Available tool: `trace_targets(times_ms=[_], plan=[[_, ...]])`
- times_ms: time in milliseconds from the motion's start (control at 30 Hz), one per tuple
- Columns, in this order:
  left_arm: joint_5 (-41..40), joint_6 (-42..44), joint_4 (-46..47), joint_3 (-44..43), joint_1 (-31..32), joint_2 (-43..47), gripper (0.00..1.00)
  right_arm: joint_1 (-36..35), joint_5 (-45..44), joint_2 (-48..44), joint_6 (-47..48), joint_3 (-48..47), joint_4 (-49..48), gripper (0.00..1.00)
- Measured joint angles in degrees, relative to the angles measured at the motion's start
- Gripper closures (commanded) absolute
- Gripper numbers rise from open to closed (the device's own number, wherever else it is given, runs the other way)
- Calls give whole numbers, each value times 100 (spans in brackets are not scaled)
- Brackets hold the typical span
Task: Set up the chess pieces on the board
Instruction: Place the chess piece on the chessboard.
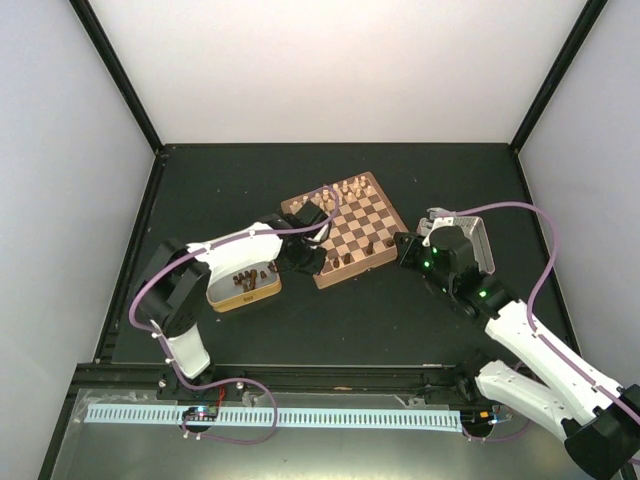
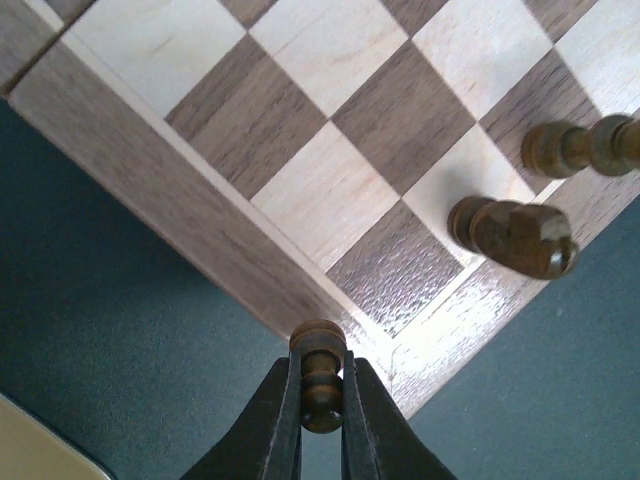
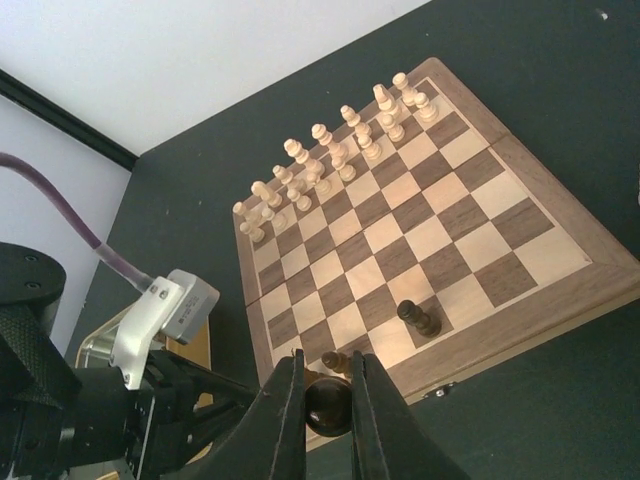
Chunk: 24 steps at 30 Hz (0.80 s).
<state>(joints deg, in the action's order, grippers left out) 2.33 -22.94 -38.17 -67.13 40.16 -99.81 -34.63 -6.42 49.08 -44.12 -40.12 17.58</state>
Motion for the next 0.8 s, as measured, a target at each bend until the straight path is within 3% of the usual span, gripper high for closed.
trace_targets(times_ms=[333,667,800], plan=[[-7,35,4,-584,2,-415,98,0,0,79,28,11,-2,94],[-24,24,-70,-688,2,-654,87,0,13,35,31,50,7,91],[-46,22,-122,-776,4,-723,88,0,33,-24,28,52,7,90]])
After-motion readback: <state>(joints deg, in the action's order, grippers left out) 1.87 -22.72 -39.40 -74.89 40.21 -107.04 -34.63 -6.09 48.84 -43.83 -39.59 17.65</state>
